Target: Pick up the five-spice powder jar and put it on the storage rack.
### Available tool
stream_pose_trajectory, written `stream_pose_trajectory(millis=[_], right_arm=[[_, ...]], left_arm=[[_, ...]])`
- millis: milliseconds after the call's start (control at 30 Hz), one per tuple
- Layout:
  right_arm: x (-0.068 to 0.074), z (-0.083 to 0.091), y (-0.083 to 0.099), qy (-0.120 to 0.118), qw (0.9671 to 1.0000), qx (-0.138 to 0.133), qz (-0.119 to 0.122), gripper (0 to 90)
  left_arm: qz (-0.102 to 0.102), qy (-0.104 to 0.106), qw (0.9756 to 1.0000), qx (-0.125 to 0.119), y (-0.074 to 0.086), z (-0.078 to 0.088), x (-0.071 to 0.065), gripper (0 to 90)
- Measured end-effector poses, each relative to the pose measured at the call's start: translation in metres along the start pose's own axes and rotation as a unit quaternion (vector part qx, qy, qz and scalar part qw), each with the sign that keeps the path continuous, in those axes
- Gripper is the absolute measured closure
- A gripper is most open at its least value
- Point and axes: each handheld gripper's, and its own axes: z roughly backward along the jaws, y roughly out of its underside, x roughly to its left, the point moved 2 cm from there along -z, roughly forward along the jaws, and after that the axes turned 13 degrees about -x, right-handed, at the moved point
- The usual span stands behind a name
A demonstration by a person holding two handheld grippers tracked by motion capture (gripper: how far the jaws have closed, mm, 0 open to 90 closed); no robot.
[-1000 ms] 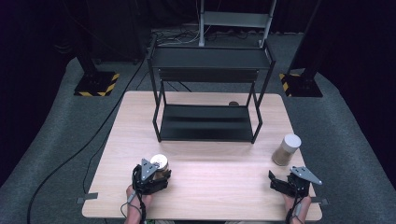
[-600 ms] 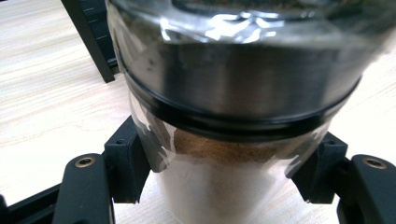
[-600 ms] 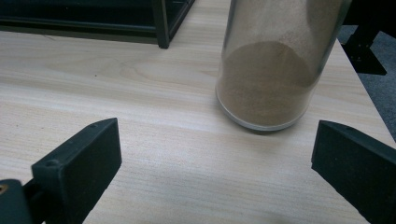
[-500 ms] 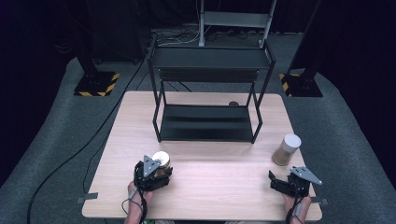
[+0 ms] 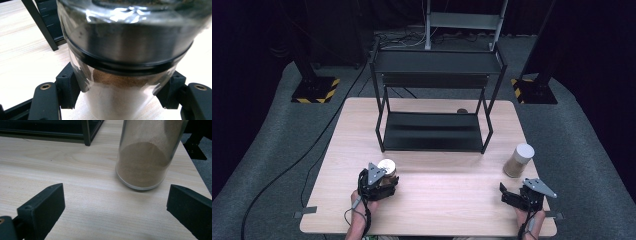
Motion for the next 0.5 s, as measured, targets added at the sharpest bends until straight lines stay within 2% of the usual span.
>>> stream_pose_trajectory(millis=[500], right_arm=[[0.0000, -0.0001, -0.0001, 0.000, 1.0000, 0.000, 0.000, 0.5]], left_arm=[[-0.002, 0.007, 1.0000, 0.002, -0.0080, -0.0106, 0.0046, 31.4]])
